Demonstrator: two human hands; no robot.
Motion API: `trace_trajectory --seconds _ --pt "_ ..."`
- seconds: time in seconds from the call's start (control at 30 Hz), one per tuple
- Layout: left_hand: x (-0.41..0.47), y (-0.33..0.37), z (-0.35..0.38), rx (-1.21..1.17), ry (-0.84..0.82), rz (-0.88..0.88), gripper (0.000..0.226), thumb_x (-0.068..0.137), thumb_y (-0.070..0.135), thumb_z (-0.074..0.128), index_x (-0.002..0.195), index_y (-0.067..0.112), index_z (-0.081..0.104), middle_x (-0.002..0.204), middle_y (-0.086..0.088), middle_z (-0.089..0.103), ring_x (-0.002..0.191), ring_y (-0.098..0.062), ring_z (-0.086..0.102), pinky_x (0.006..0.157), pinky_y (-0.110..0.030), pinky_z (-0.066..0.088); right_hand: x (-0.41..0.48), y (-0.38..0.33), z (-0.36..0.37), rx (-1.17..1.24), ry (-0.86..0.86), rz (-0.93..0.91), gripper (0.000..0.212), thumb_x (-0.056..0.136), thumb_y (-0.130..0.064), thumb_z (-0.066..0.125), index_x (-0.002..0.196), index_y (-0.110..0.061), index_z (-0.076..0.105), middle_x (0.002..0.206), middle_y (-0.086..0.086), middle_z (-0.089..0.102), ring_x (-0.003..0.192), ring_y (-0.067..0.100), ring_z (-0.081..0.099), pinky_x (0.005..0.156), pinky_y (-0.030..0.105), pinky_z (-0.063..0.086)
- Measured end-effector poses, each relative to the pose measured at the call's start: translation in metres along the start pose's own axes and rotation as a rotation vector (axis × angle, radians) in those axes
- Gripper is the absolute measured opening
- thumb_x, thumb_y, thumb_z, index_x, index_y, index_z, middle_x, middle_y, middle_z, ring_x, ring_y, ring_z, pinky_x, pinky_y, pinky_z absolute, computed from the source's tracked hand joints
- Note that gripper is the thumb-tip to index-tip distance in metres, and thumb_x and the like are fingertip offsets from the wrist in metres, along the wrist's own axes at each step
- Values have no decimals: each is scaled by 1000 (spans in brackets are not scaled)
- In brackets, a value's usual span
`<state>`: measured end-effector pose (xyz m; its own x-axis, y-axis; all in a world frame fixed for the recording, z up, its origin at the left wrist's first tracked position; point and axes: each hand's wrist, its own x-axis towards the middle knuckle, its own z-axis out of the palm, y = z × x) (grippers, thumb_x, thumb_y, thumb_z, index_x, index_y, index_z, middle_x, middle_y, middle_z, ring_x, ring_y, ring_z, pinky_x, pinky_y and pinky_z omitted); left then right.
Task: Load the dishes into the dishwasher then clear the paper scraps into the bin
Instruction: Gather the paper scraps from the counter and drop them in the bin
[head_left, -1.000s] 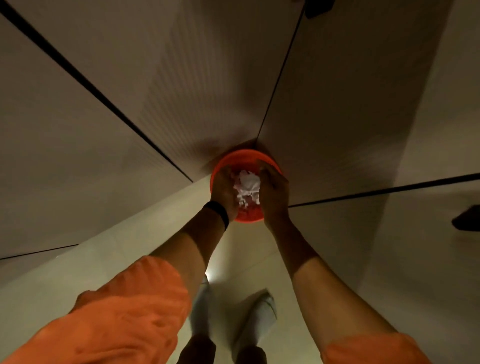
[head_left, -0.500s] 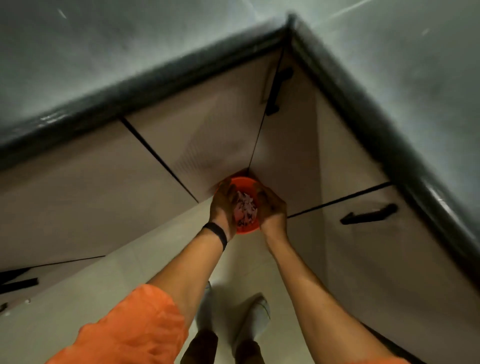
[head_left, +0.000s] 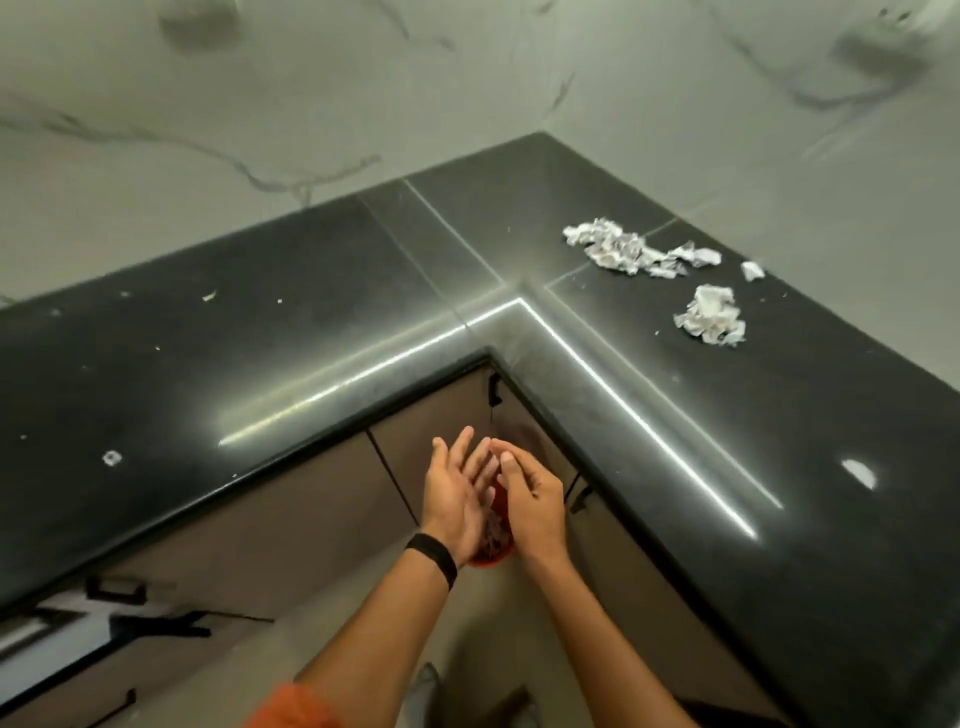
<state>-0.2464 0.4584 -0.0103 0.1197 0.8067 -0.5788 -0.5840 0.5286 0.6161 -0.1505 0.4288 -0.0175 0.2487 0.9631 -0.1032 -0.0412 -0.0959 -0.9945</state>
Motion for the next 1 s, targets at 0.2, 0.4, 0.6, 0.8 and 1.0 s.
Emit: trace_trajectory --seconds 0.2,0.4,0.6,0.8,1.0 --pt "-28 6 57 19 -141 57 62 102 64 26 143 27 54 135 -3 65 127 -23 58 113 -41 37 -3 -50 -38 24 62 -126 26 104 -17 53 120 -23 72 112 -11 74 109 4 67 98 31 54" --pt "-21 -5 121 65 -270 57 63 101 65 30 137 23 59 129 -7 69 129 -29 57 117 -48 36 13 -73 -85 79 160 -178 25 102 -13 57 120 -19 73 119 -5 73 114 9 67 100 35 54" --pt "7 -19 178 88 -345 14 64 102 62 29 138 17 58 129 -10 69 115 -25 59 113 -43 38 40 -83 -129 18 264 -225 24 99 -5 58 115 -13 74 107 -6 75 101 4 70 86 19 54" --pt "66 -25 220 113 -367 -48 65 102 64 28 135 19 60 128 -7 69 128 -26 58 116 -45 37 92 -76 -161 -64 335 -206 25 97 -3 61 115 -15 74 111 -5 75 102 1 69 86 15 52" --pt "130 -14 263 120 -395 -125 63 102 63 28 134 19 60 128 -5 69 125 -23 60 111 -42 40 170 -71 -189 -195 432 -148 23 93 -6 66 111 -18 75 107 -8 75 102 6 69 91 26 55"
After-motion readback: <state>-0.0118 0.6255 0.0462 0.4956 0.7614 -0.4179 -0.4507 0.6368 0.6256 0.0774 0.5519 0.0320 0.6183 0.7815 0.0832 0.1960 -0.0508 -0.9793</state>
